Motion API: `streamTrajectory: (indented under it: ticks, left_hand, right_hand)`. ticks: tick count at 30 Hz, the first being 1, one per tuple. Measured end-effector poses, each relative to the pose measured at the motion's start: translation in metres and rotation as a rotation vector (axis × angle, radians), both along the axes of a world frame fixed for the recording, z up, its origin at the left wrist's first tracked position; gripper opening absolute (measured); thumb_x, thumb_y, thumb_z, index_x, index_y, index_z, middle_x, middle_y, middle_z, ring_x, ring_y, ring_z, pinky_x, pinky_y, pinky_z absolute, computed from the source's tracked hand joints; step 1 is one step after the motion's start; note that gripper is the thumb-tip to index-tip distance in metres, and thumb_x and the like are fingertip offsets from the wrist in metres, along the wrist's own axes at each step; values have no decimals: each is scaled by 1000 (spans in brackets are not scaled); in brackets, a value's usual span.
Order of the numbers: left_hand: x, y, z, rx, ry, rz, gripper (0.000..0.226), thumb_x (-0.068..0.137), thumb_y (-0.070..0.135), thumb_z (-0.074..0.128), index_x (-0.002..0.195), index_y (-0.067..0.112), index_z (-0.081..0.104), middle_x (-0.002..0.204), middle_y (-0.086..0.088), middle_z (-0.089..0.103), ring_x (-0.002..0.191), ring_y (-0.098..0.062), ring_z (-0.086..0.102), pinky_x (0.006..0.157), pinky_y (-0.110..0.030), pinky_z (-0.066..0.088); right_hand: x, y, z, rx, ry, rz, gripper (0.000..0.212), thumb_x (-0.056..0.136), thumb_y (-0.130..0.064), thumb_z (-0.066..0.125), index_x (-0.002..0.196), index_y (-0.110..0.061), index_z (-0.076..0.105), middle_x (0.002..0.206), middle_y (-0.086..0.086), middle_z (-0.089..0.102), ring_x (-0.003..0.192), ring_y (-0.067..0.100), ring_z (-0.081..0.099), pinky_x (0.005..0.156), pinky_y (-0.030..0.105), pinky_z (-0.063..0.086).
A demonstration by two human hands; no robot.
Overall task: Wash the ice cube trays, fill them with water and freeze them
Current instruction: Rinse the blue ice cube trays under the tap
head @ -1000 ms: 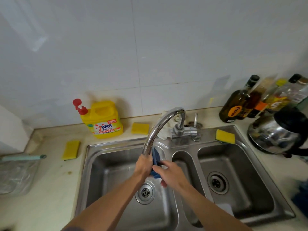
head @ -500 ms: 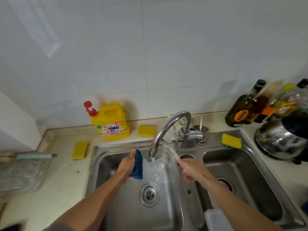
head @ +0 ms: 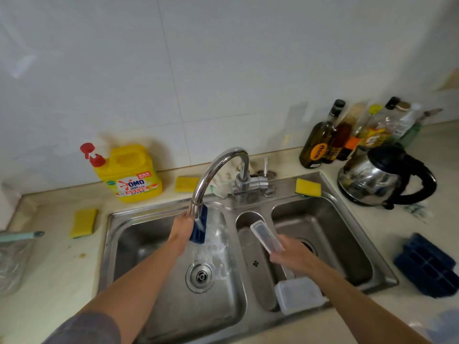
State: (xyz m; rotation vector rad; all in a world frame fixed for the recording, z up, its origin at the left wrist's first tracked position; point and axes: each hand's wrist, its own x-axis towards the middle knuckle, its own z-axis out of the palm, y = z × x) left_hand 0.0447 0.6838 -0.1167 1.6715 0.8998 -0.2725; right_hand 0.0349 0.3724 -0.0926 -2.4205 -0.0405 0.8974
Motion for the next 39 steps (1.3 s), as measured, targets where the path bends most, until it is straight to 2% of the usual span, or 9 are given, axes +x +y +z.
streamTrajectory:
  ticks: [5, 10, 14, 19, 22, 26, 32, 37, 39]
  left_hand:
    - [-6, -11, -4, -89, -15, 155, 21, 96, 7, 42, 87, 15, 59, 73, -8, 58, 63, -21, 54, 53, -28, 43]
    - [-18, -25, -12, -218, -80, 210, 24, 86, 16, 50, 70, 21, 67, 85, -12, 72, 86, -35, 68, 78, -53, 60]
    - [-21, -28, -20, -277, -105, 271, 23, 102, 35, 45, 99, 19, 60, 99, -13, 68, 93, -33, 67, 83, -48, 57]
    - [-22, -29, -22, -341, -92, 283, 29, 104, 45, 46, 111, 21, 60, 102, -11, 68, 95, -31, 67, 81, -44, 57]
    - [-23, -28, -22, -351, -101, 298, 28, 102, 44, 49, 103, 20, 63, 99, -10, 68, 88, -28, 67, 71, -38, 56]
    - [-25, -22, -22, -400, -105, 310, 36, 101, 53, 47, 105, 20, 62, 99, -9, 70, 90, -30, 69, 79, -44, 58]
    - [-33, -7, -20, -509, -119, 280, 48, 94, 64, 54, 111, 22, 67, 93, -8, 79, 87, -30, 74, 69, -42, 61]
    - [-36, 4, -17, -634, -173, 234, 64, 96, 67, 43, 124, 15, 67, 109, -17, 75, 94, -35, 71, 93, -53, 56]
    - [-39, 7, -15, -708, -181, 213, 74, 96, 72, 33, 127, 13, 67, 116, -18, 73, 97, -34, 72, 89, -49, 57]
  right_hand:
    - [-31, -45, -12, -169, -27, 141, 59, 84, -22, 70, 138, -18, 46, 135, 2, 48, 113, 20, 59, 97, 37, 54]
    - [-53, -76, -26, -221, 0, 257, 83, 85, -4, 69, 156, -23, 31, 153, 1, 37, 133, 20, 44, 111, 38, 46]
    - [-61, -89, -34, -309, -34, 353, 80, 89, -1, 64, 156, -27, 30, 158, 1, 28, 140, 24, 37, 116, 42, 39]
    - [-65, -92, -40, -422, -67, 467, 89, 90, -10, 67, 162, -29, 17, 167, 4, 8, 152, 31, 18, 122, 49, 28]
    - [-57, -81, -34, -402, -96, 441, 96, 87, -8, 69, 162, -28, 13, 167, 3, 10, 152, 29, 18, 121, 48, 26]
    - [-40, -54, -22, -310, -139, 406, 97, 86, -2, 63, 162, -27, 9, 168, 2, 11, 153, 27, 17, 121, 43, 27]
    - [-16, 14, -9, -142, -239, 411, 81, 95, -19, 61, 162, -24, 15, 167, 1, 18, 152, 25, 25, 121, 43, 31]
    - [-3, 97, 2, 68, -308, 334, 65, 99, -40, 57, 156, -22, 32, 158, 0, 39, 142, 19, 42, 114, 37, 38]
    - [0, 127, 4, 143, -251, 263, 62, 98, -45, 57, 152, -21, 39, 146, 1, 53, 130, 16, 54, 104, 32, 46]
